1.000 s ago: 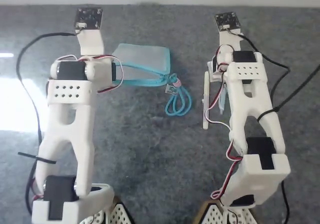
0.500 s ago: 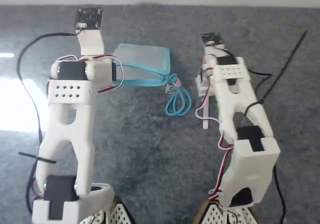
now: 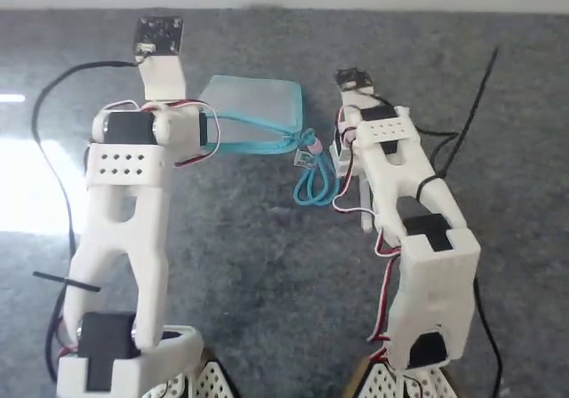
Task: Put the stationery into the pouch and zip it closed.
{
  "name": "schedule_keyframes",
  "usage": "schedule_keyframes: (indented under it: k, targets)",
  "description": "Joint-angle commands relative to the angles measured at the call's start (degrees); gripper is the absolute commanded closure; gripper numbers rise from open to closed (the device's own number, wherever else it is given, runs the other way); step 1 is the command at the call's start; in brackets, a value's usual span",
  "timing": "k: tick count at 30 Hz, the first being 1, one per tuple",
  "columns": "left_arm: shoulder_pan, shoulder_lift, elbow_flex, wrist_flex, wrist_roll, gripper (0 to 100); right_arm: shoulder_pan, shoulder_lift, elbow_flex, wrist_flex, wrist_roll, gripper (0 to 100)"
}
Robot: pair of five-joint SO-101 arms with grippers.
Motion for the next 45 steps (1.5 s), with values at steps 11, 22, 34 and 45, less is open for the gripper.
schedule_keyframes:
  k: [11,22,34,45]
  targets:
    - [-0.26,-0.35,0.13,-0.62,-0.62,99,-0.04,-2.42,-4.40,1.54,-0.53,99.1]
    - [-0.18,-0.18,0.13,-0.62,-0.62,99,3.47,-32.48,5.54,-2.15,-7.03,99.2]
    - [-0.53,-0.09,1.45,-1.23,-1.76,99,-13.58,-65.89,26.46,-23.16,-6.68,99.2]
    - [0.09,-0.53,0.92,0.53,-1.93,99,-19.30,-70.55,46.42,-66.07,-3.16,99.2]
